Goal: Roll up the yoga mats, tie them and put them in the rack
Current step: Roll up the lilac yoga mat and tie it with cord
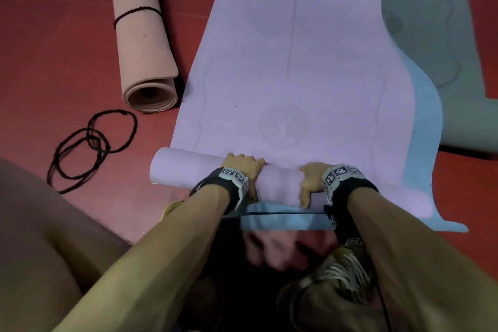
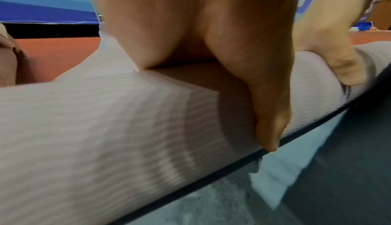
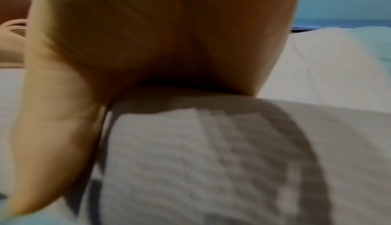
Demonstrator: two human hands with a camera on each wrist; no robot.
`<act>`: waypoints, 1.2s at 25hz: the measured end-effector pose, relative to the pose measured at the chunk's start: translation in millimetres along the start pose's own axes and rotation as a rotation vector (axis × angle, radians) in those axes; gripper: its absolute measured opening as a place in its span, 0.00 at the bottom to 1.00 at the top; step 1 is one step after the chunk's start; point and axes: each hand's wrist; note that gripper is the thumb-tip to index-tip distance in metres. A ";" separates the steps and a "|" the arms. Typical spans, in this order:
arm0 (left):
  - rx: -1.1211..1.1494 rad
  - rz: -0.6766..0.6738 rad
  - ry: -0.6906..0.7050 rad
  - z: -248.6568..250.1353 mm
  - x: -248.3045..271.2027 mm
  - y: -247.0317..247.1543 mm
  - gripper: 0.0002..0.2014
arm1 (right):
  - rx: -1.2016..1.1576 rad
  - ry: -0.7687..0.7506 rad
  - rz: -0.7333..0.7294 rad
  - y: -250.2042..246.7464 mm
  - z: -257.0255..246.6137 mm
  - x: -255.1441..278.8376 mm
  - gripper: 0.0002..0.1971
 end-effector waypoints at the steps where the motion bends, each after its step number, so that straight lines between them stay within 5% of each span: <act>1: 0.011 -0.036 -0.007 -1.1 -4.6 -4.5 0.41 | -0.018 0.001 0.022 4.0 0.8 2.1 0.46; 7: 0.014 -0.191 -0.151 8.9 -23.4 -19.1 0.24 | 0.154 -0.035 0.395 36.7 5.4 19.9 0.50; 13: 0.029 -0.026 -0.043 -5.1 -10.8 0.9 0.50 | 0.119 0.018 0.250 14.4 -0.6 14.8 0.47; 16: -0.069 0.108 -0.024 -0.7 2.9 11.9 0.47 | 0.104 0.030 0.170 -2.5 -4.1 10.5 0.41; 20: -0.116 0.100 -0.027 0.6 4.0 12.3 0.45 | 0.085 0.020 0.106 -6.2 -2.5 4.1 0.44; 23: -0.069 0.028 0.005 -3.0 -4.5 0.1 0.46 | 0.077 0.040 0.181 11.3 2.5 7.5 0.49; 30: -0.039 -0.044 -0.015 -6.5 -15.5 -14.2 0.41 | 0.175 -0.013 0.412 33.3 2.7 26.6 0.43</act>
Point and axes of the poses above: each hand's wrist, its own x-axis away from the middle knuckle, its own y-axis out of the palm, z = x × y, and after that the axes turned 10 degrees about y, right-handed
